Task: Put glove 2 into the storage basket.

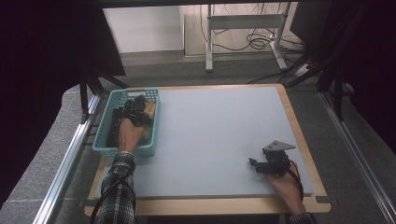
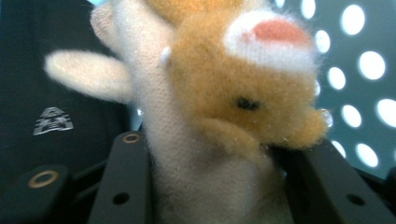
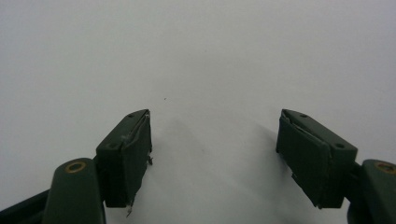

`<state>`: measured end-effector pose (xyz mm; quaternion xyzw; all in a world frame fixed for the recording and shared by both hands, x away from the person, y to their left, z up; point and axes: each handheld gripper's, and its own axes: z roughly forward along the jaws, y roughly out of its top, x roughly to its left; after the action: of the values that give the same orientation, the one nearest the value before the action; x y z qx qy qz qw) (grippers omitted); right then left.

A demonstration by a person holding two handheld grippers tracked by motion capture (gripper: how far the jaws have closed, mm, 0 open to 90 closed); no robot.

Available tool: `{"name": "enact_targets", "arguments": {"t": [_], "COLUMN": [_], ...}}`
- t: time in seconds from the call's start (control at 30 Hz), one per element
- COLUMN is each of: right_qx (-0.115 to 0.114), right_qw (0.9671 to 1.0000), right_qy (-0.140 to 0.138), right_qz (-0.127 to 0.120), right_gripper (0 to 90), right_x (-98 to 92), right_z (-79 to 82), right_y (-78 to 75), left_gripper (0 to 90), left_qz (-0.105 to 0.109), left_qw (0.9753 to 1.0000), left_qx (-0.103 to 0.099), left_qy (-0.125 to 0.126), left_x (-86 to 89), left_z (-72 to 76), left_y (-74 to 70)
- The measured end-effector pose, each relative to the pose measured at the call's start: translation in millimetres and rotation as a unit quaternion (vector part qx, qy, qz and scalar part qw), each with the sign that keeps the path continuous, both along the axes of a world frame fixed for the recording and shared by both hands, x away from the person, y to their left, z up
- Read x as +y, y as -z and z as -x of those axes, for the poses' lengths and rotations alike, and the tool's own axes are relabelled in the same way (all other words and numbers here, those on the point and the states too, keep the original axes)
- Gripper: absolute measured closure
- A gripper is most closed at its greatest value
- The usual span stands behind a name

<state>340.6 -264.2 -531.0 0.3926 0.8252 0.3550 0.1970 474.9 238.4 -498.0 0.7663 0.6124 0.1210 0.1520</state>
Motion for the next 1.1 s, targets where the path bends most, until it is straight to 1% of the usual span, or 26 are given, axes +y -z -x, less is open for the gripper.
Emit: {"name": "enact_targets", "arguments": {"t": [0.07,0.1,0.13,0.17,0.23,0.33,0.37,0.4,0.43,0.47,0.5,0.53,0.6,0.67,0.73,0.77,0.8,0.83,0.9,0.93,0.97,1.03,1.07,1.1], "right_qx": [0.0,0.0,0.0,0.0,0.0,0.0,0.0,0.0,0.0,0.0,0.0,0.0,0.0,0.0,-0.001,0.0,0.0,0.0,0.0,0.0,0.0,0.0,0.0,0.0], "right_qw": [1.0,1.0,1.0,1.0,1.0,1.0,1.0,1.0,1.0,1.0,1.0,1.0,1.0,1.0,1.0,1.0,1.0,1.0,1.0,1.0,1.0,1.0,1.0,1.0], "right_qy": [0.0,0.0,0.0,0.0,0.0,0.0,0.0,0.0,0.0,0.0,0.0,0.0,0.0,0.0,0.0,0.0,0.0,0.0,0.0,0.0,0.0,0.0,0.0,0.0], "right_qz": [0.0,0.0,-0.001,-0.001,0.0,0.0,0.0,0.0,0.0,0.0,0.0,0.0,0.0,0.0,0.0,0.0,0.0,0.0,0.0,0.0,0.0,0.0,0.0,0.0], "right_gripper": [25.9,25.9,25.9,25.9,25.9,25.9,25.9,25.9,25.9,25.9,25.9,25.9,25.9,25.9,25.9,25.9,25.9,25.8,25.9,25.9,25.9,25.9,25.8,25.9], "right_x": [0.0,0.0,0.0,0.0,0.0,0.0,0.1,0.1,0.0,0.0,0.1,0.1,0.0,0.1,0.1,0.1,0.1,0.1,0.1,0.1,0.1,0.0,0.1,0.0], "right_z": [0.0,0.0,0.0,0.0,0.0,0.0,0.0,0.0,0.0,0.0,0.0,0.0,0.0,0.0,0.0,0.0,0.0,0.0,0.0,0.0,0.0,0.0,0.0,0.0], "right_y": [0.0,0.0,0.0,0.0,0.0,0.0,0.0,0.0,0.0,0.0,0.1,0.0,0.1,0.1,0.1,0.0,0.0,0.1,0.1,0.1,0.1,0.0,0.0,0.0], "left_gripper": [49.5,47.2,44.8,40.5,32.9,26.2,26.2,19.8,16.4,10.5,9.2,9.4,9.7,12.7,21.3,28.0,37.1,47.6,59.7,67.5,73.4,79.7,81.9,83.7], "left_qz": [0.004,-0.001,-0.008,-0.008,-0.003,-0.002,-0.002,0.002,0.009,0.025,0.042,0.053,0.06,0.067,0.064,0.061,0.061,0.046,0.027,0.019,0.014,0.002,0.002,0.0], "left_qw": [1.0,0.9999,0.9998,0.9998,0.9998,0.9999,0.9999,1.0,0.9999,0.9997,0.999,0.9983,0.9972,0.9955,0.9944,0.9942,0.9942,0.9949,0.9956,0.9961,0.9964,0.9972,0.9976,0.9977], "left_qx": [0.006,0.011,0.013,0.013,0.019,0.016,0.012,0.008,0.006,-0.002,-0.012,-0.026,-0.044,-0.068,-0.083,-0.088,-0.088,-0.088,-0.083,-0.077,-0.072,-0.057,-0.048,-0.043], "left_qy": [0.006,0.01,0.009,0.007,0.001,0.001,0.0,-0.003,-0.003,-0.002,-0.002,-0.001,0.003,0.002,-0.006,-0.008,-0.008,-0.019,-0.032,-0.038,-0.042,-0.048,-0.05,-0.051], "left_x": [-0.8,-0.9,0.1,1.9,5.5,7.5,9.0,11.8,13.7,16.4,18.5,19.9,21.5,24.6,29.3,33.0,33.0,39.5,45.8,48.4,49.7,52.6,53.3,53.1], "left_z": [-2.0,-2.9,-3.6,-4.2,-4.9,-4.2,-3.3,-2.0,-1.3,-0.1,1.6,3.6,6.6,10.8,15.4,17.7,17.7,20.3,21.7,21.7,21.5,19.8,18.0,16.4], "left_y": [3.2,4.9,6.0,7.1,8.4,8.5,7.4,4.9,3.0,-0.7,-5.9,-13.4,-25.2,-38.5,-48.0,-50.6,-50.6,-49.9,-44.3,-40.1,-36.4,-26.3,-20.0,-15.4]}}
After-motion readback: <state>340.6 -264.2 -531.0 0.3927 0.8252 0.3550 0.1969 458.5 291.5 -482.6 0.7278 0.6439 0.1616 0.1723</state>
